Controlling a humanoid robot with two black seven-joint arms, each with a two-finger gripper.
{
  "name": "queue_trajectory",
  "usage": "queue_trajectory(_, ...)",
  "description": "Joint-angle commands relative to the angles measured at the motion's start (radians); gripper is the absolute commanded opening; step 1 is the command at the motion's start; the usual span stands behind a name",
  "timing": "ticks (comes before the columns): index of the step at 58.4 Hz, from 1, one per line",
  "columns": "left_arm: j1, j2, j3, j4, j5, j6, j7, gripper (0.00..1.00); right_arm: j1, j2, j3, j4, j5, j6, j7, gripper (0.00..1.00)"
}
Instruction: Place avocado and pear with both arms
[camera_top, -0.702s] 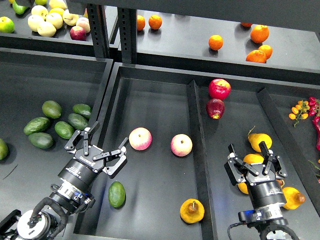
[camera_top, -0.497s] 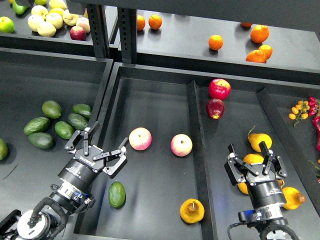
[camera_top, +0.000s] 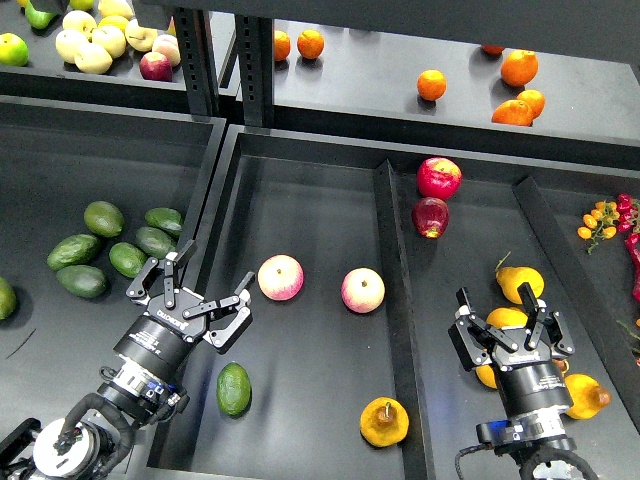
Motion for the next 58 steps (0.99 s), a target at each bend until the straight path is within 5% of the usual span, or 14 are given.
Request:
queue_trajectory(1,0.000,0.000,0.000,0.000,0.000,0.000,0.000,0.99,0.000,0.000,0.000,0.000,0.000,0.000,0.000,0.99)
queue_trajectory(58,0.000,0.000,-0.006,0.024,-0.002,0.000,0.015,0.99,0.000,0.000,0.000,0.000,0.000,0.000,-0.001,0.99)
